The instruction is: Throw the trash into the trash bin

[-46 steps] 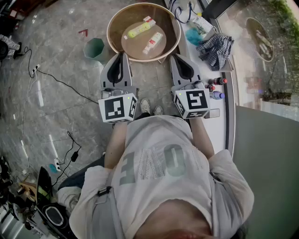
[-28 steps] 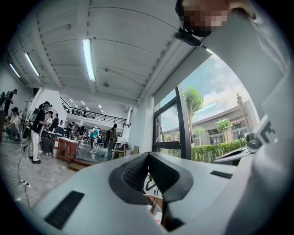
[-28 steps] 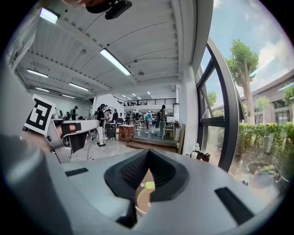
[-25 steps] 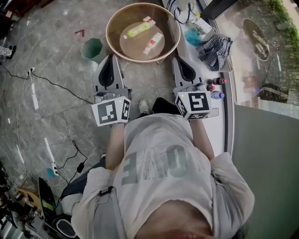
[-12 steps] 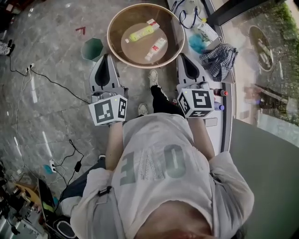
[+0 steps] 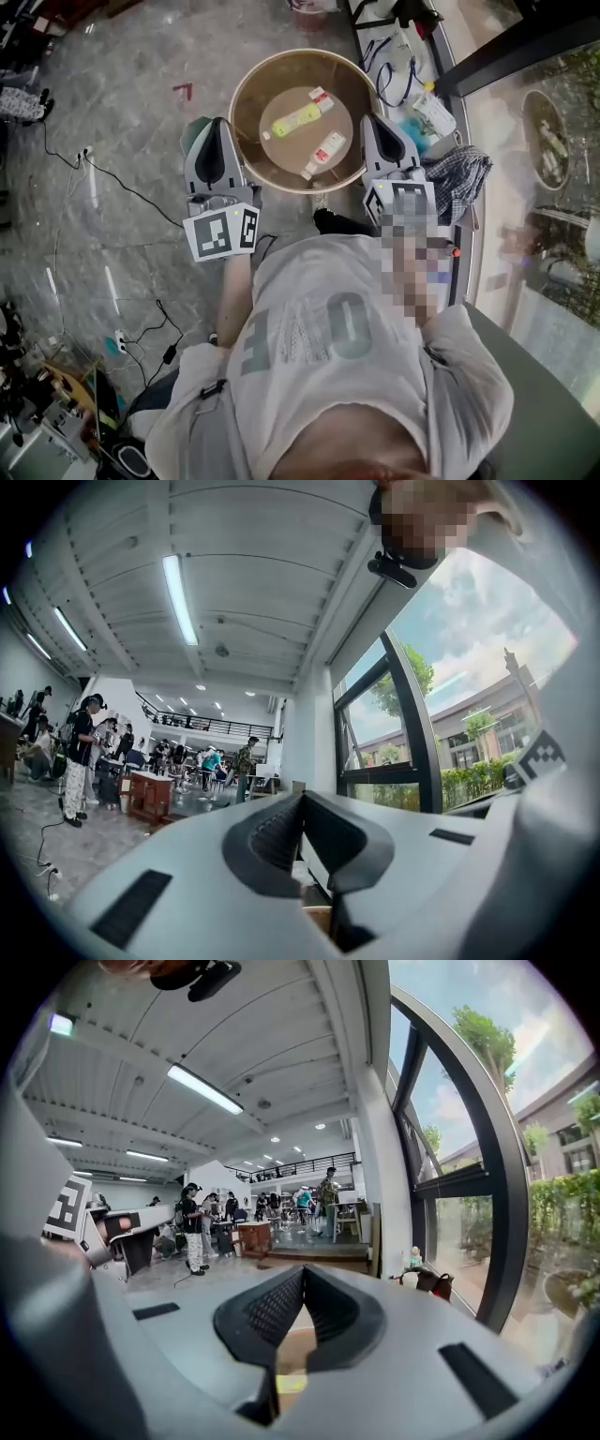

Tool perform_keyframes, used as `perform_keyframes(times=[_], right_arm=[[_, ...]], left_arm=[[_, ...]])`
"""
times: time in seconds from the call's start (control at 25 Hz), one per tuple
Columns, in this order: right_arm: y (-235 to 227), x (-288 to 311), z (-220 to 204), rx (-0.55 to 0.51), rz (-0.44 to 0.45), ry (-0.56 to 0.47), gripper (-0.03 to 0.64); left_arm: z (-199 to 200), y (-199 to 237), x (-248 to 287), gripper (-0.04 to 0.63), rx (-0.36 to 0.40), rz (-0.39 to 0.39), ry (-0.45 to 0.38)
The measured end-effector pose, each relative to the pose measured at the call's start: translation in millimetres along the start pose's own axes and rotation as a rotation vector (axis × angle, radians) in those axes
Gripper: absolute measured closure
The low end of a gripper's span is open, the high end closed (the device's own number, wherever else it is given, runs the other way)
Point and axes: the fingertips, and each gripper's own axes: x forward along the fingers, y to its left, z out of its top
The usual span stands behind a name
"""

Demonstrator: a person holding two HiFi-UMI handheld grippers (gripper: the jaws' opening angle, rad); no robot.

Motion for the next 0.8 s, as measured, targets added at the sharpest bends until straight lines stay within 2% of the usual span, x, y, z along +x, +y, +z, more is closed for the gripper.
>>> perform_keyframes(times=[0.2, 0.44, 0.8], right_arm=[[-32.9, 34.5, 4.8, 0.022, 0.032, 0.008, 0.603], [-45.8, 63.7, 2.8, 0.038, 0.062, 0.023, 0.603], [-40.3, 94.7, 16.8, 0.046, 0.005, -0.014, 0.603]], left_arm=[[-4.7, -8.9, 48.8, 0.584, 0.023, 0.0, 0.024], [-3.2, -4.0, 76.4, 0.584, 0.053, 0.007, 0.03], [-4.2, -0.3, 121.1, 0.584, 0.038, -0.096, -0.017]])
